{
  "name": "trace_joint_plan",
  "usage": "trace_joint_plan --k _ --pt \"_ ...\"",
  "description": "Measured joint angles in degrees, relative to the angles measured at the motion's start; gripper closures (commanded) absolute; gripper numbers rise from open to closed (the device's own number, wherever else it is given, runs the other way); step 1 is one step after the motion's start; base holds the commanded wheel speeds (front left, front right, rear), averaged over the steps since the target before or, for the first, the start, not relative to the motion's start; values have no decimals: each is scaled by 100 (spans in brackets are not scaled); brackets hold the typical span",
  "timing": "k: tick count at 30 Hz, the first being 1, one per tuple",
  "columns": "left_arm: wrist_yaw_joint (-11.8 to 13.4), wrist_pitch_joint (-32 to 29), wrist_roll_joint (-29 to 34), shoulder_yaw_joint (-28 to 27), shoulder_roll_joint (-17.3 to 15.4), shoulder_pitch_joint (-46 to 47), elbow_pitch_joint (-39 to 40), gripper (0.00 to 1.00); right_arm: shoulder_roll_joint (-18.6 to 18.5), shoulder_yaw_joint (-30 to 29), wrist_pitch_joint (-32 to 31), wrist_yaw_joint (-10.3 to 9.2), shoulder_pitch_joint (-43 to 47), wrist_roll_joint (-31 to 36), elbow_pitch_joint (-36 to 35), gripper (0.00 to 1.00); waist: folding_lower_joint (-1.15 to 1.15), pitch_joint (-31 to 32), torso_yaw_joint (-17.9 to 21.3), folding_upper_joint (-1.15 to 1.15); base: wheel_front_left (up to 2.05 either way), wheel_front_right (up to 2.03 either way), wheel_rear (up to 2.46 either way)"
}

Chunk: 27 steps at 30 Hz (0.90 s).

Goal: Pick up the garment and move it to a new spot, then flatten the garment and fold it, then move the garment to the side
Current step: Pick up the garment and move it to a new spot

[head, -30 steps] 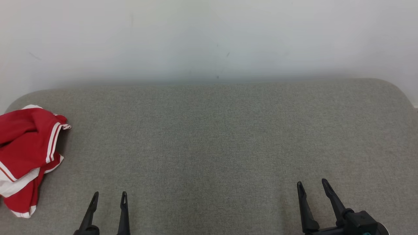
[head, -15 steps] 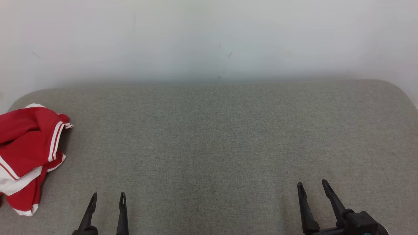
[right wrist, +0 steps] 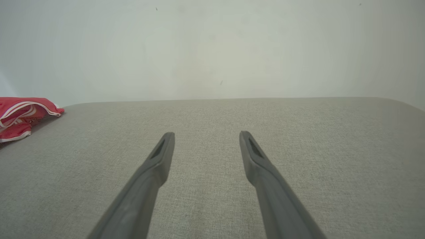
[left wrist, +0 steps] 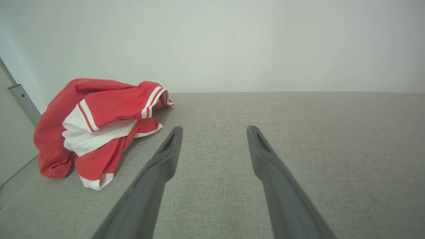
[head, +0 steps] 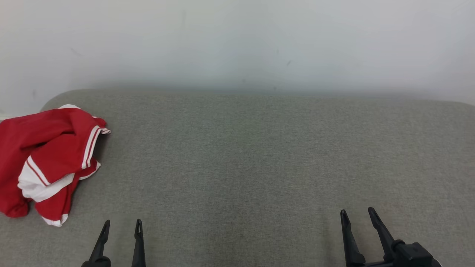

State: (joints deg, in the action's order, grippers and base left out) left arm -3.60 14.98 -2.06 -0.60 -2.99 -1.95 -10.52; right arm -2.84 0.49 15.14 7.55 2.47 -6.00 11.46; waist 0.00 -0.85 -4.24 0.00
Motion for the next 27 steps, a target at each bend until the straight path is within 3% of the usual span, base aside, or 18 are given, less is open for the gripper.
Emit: trace_joint_plan --k 27 --pt "190 0 -7 -375 4 -53 -231 0 0 87 1 0 65 -55 78 0 0 98 -1616 0 0 0 0"
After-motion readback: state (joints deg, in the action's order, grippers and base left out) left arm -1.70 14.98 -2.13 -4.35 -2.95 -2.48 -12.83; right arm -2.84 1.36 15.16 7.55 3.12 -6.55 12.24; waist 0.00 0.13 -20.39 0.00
